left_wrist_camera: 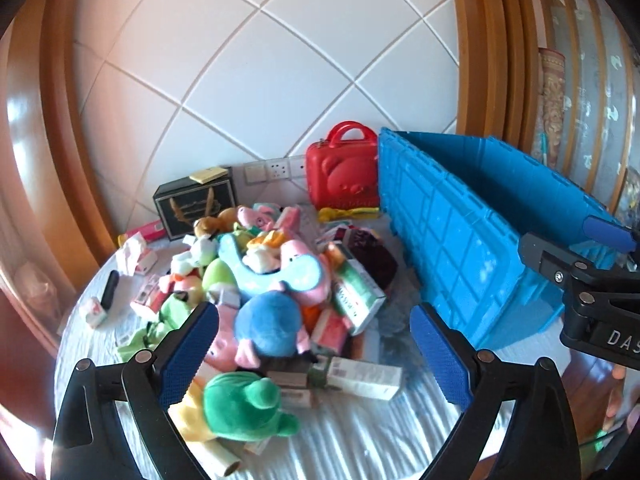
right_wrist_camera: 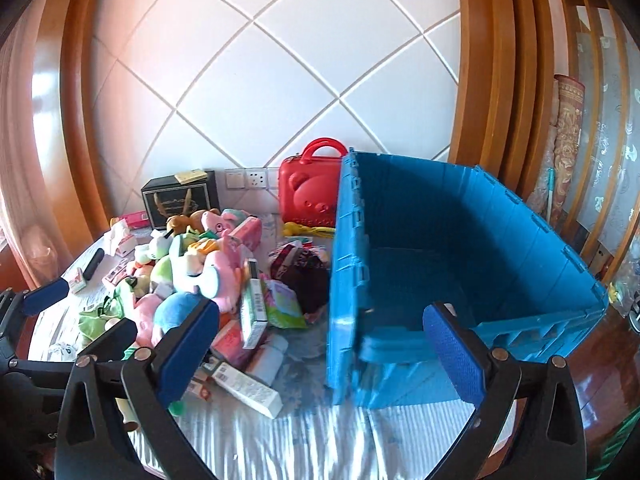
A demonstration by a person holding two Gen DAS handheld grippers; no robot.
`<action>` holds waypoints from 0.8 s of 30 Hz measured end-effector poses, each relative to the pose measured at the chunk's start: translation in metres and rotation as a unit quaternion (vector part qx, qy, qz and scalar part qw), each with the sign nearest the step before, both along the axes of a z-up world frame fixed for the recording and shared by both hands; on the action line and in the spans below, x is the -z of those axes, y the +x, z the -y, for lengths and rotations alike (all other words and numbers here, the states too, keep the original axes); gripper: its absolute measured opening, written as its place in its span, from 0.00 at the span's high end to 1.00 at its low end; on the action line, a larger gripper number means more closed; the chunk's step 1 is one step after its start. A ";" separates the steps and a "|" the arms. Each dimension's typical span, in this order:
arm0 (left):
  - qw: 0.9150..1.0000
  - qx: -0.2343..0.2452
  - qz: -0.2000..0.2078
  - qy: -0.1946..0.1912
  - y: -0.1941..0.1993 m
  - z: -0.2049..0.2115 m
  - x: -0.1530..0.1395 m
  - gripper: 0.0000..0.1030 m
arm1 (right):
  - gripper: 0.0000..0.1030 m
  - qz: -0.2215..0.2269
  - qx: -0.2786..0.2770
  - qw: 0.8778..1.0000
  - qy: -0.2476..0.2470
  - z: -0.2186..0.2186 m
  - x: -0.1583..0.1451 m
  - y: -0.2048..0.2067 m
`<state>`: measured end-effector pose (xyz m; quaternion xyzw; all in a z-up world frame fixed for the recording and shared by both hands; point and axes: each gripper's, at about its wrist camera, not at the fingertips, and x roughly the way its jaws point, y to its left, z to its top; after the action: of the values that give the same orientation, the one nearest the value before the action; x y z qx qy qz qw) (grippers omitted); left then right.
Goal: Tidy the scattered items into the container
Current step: 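Withdraw both tools from the crate back toward the toy heap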
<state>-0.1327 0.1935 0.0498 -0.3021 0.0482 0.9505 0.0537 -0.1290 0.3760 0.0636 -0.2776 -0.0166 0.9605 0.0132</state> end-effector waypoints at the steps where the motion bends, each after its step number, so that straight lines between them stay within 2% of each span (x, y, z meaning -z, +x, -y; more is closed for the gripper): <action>1: 1.000 0.000 0.002 -0.003 0.003 0.012 0.003 0.05 | 0.00 0.001 -0.003 1.000 -0.002 0.012 0.003 0.003; 9: 0.999 -0.020 0.036 -0.011 0.019 0.100 0.043 0.05 | 0.00 0.040 -0.023 0.999 -0.024 0.088 0.046 0.008; 15: 0.994 -0.061 0.087 -0.004 0.015 0.146 0.093 0.05 | 0.00 0.103 -0.038 0.994 -0.025 0.120 0.099 -0.006; 19: 0.987 -0.088 0.137 -0.008 0.013 0.164 0.138 0.07 | 0.00 0.155 -0.054 0.986 -0.026 0.132 0.144 -0.018; 24: 0.969 -0.116 0.218 0.011 0.008 0.172 0.193 0.16 | 0.00 0.219 -0.077 0.972 -0.027 0.140 0.196 -0.031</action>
<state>-0.1250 0.0218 -0.1430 -0.5053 -0.0101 0.8617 -0.0445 -0.1600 0.2355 -0.1321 -0.4793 -0.0146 0.8745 -0.0725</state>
